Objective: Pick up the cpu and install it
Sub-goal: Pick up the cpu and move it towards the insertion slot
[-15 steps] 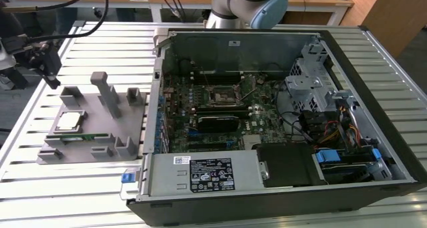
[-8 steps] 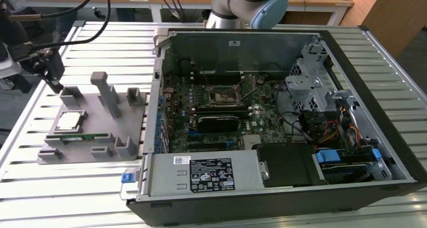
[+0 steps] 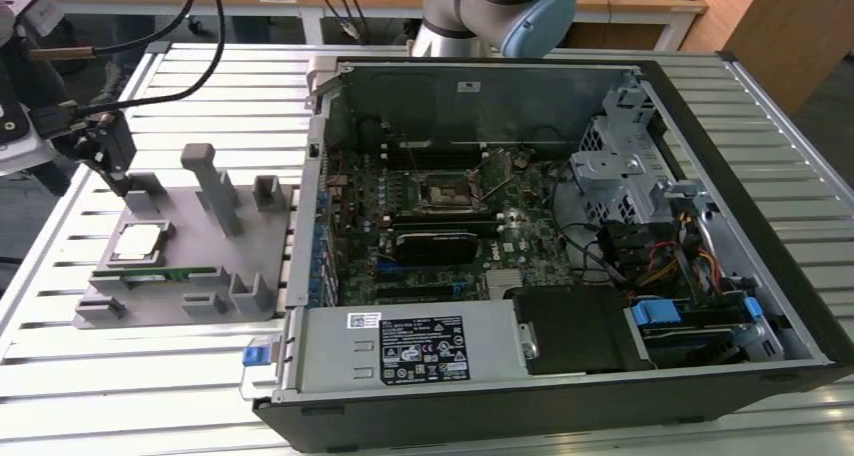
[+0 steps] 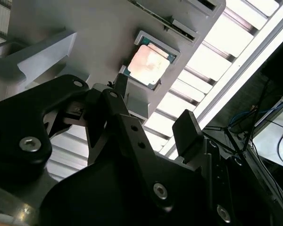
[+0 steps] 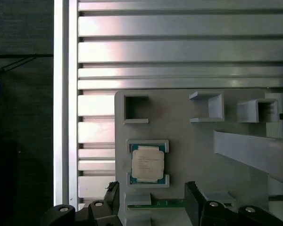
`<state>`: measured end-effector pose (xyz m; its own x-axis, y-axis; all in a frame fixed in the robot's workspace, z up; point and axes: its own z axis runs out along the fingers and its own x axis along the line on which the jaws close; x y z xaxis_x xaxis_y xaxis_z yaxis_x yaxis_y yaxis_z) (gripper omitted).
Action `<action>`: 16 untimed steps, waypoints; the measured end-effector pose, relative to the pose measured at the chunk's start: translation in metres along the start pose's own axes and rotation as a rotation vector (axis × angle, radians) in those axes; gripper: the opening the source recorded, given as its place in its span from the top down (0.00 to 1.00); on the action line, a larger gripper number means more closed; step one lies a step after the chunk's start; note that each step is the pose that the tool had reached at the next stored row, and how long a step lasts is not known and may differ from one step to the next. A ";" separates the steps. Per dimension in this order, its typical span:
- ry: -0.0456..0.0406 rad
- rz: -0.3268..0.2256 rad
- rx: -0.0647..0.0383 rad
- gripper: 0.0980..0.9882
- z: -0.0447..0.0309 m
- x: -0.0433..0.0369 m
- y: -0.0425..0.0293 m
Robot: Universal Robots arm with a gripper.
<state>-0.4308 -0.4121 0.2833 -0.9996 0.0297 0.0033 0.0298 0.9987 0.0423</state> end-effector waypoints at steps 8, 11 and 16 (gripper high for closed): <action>0.0000 0.000 0.000 0.37 0.0144 0.0000 -0.0046; 0.0000 0.000 0.000 0.37 0.0197 -0.0001 -0.0049; 0.0000 0.000 0.000 0.37 0.0289 -0.0001 -0.0053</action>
<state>-0.4309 -0.4161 0.2542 -0.9996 0.0298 0.0033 0.0299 0.9987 0.0424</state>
